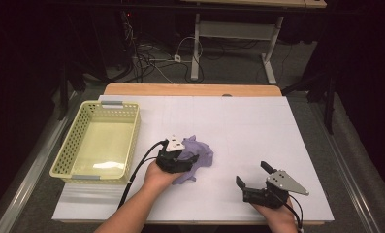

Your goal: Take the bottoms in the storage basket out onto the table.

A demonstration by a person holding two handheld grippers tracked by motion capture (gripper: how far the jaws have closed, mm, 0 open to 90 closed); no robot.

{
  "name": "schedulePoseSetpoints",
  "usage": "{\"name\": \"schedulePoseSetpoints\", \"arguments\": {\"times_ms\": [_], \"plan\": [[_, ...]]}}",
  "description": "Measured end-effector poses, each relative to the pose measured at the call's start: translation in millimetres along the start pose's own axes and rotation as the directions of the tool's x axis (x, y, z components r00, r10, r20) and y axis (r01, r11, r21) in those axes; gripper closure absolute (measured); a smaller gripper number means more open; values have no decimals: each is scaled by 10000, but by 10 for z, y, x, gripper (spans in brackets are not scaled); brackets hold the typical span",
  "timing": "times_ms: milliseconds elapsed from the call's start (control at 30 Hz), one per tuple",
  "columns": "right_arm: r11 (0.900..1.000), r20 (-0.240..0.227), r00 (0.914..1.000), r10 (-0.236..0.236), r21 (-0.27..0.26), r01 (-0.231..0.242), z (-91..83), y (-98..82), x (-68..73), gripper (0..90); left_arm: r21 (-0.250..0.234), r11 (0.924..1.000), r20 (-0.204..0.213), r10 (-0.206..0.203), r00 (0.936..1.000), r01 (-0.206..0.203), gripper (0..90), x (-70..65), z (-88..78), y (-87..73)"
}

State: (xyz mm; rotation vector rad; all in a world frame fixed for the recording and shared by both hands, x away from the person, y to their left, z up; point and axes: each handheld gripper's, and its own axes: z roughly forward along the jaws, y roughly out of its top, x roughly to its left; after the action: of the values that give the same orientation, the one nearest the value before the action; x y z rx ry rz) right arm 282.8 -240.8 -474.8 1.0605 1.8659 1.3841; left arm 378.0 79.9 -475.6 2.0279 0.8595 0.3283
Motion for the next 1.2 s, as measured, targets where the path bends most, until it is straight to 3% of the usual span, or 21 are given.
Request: {"name": "schedulePoseSetpoints", "arguments": {"times_ms": [167,233,400,500,767,900,1200], "plan": [[10000,-1,10000,-1,6,1,3,-4,-1,0,2,9999,-427,118,9990,-118,150,-30,-70,-22],[10000,1,10000,22,3,-22,1,-4,-1,0,-55,9996,-657,274,9975,-278,136,-51,-116,-40],[10000,7,10000,18,-1,-18,-3,-3,0,0,-246,9992,-691,286,9972,-304,0,-57,-224,-79],[10000,15,10000,-1,-24,1,-7,-1,-2,0,-657,9977,-690,134,9975,-180,0,-75,-364,-138],[10000,-10,10000,13,-72,-13,-13,4,9,0,-852,9962,-646,141,9978,-196,0,-110,-530,-298],[10000,-53,10000,-46,-86,46,-14,5,20,0,-1140,9932,-499,185,9986,-241,0,-153,-650,-457],[9999,-207,9997,-118,29,119,16,-1,77,0,-1478,9884,-371,297,9989,-349,0,-204,-767,-668]]}}
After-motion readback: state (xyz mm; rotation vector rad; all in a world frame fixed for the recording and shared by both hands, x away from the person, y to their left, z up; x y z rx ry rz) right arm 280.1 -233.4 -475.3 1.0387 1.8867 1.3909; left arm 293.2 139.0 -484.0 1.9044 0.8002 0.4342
